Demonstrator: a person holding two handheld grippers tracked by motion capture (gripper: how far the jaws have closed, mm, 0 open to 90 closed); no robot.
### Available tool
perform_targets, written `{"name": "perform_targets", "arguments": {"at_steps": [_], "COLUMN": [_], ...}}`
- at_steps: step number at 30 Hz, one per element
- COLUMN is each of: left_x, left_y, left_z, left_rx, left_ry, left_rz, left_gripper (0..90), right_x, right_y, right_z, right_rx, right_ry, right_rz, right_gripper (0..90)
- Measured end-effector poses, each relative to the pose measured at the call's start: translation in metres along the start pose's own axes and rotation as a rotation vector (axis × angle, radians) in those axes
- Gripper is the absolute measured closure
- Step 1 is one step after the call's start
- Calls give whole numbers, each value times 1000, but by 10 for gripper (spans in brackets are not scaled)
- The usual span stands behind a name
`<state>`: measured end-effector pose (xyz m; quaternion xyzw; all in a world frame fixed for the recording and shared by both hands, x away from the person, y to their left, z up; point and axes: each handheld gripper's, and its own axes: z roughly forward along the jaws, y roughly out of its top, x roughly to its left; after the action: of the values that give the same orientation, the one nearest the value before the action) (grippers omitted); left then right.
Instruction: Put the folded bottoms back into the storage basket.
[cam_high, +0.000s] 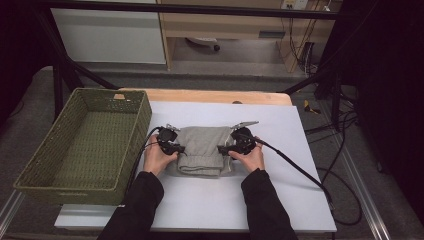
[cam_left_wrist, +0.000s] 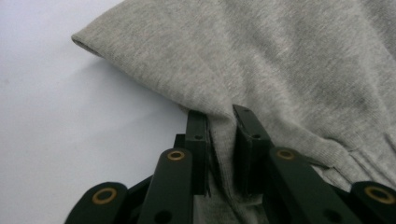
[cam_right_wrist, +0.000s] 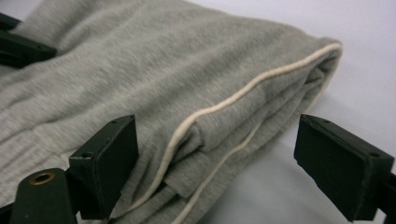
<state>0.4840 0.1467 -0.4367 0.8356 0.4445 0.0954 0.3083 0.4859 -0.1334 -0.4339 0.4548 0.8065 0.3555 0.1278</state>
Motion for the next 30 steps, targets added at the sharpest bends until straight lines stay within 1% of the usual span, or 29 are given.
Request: {"name": "perform_targets", "arguments": {"at_steps": [2,4,8,9,11,17,19,25,27,30], "left_x": [0,0,0,0,0,0,0,0,0,0], "left_y": [0,0,0,0,0,0,0,0,0,-1], "left_z": [0,0,0,0,0,0,0,0,0,0], "left_rx": [0,-1,-1,-1,-3,-4,-2,-4,-4,-6], "left_ry": [-1,0,1,1,0,3,1,-1,-1,-2], "left_rz": [0,0,1,1,0,0,0,-1,-1,-2], "left_gripper": [771,771,771,771,771,771,771,771,771,771], "right_x": [0,0,2,2,3,4,5,7,7,7], "right_y": [-2,-2,-4,-4,-5,-5,-6,-7,-7,-7], "right_z": [2,3,4,5,5,6,7,7,7,6], "right_rx": [25,26,25,29,32,49,55,54,55,55], "right_ry": [-9,-10,-2,4,3,20,20,16,20,37], "right_rz": [-5,-9,-8,-1,0,32,46,63,69,74], "right_gripper": [167,180,243,267,286,364,383,430,468,538]}}
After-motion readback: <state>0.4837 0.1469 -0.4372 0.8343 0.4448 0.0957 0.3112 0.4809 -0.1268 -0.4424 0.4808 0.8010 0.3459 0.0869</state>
